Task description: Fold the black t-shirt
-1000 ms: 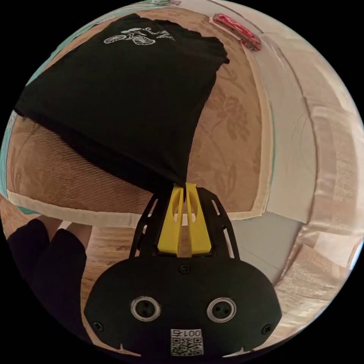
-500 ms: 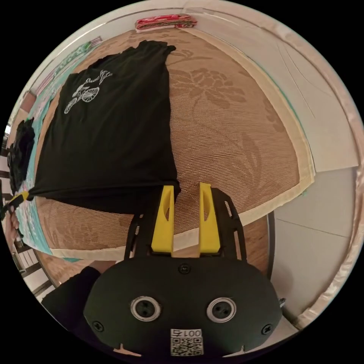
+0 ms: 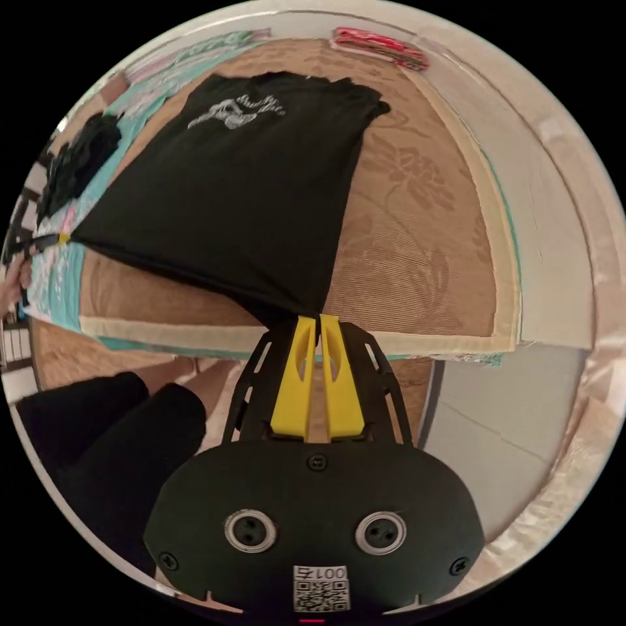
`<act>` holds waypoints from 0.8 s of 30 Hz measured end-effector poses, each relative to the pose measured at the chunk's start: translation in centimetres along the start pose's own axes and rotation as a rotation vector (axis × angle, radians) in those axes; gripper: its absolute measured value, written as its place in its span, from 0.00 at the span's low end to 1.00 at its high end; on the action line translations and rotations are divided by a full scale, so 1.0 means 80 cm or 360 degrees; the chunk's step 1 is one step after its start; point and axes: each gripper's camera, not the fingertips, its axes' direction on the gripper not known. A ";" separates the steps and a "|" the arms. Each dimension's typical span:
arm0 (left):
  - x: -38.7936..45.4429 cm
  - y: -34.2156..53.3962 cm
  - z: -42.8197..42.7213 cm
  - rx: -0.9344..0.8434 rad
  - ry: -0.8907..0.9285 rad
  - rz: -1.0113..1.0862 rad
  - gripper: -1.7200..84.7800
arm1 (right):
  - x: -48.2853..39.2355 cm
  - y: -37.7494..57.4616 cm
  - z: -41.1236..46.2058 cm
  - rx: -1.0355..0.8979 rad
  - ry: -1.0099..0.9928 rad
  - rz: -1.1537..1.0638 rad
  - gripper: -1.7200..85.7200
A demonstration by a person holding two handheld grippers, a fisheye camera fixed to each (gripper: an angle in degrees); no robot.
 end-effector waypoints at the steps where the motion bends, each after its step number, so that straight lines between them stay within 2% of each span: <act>1: -0.005 -0.002 0.002 -0.0001 -0.0034 -0.0020 0.01 | -0.006 0.000 0.003 -0.0010 0.0019 -0.0026 0.03; 5: -0.001 -0.004 -0.010 0.0050 -0.0039 -0.0045 0.01 | -0.019 0.011 -0.010 0.0013 0.0036 0.0024 0.03; 9: 0.013 0.012 -0.035 0.0119 0.0022 -0.0039 0.01 | -0.003 0.033 -0.026 0.0009 -0.0136 0.0156 0.04; 11: 0.006 0.025 -0.026 0.0074 0.0024 -0.0078 0.01 | -0.007 0.039 -0.011 -0.0076 -0.0213 0.0111 0.06; 14: -0.020 0.038 -0.002 -0.0002 0.0018 -0.0145 0.01 | -0.020 0.052 0.020 -0.0196 -0.0162 0.0044 0.09; 18: -0.056 0.058 0.003 -0.0044 0.0023 -0.0284 0.02 | -0.017 0.083 0.023 -0.0244 -0.0124 0.0141 0.10; 21: -0.045 0.035 -0.015 -0.0014 -0.0057 -0.0188 0.03 | -0.005 0.093 0.000 -0.0185 -0.0070 0.0142 0.10; 24: 0.010 -0.040 -0.022 0.0038 -0.0186 0.0066 0.04 | 0.020 0.078 -0.022 -0.0024 0.0014 0.0136 0.10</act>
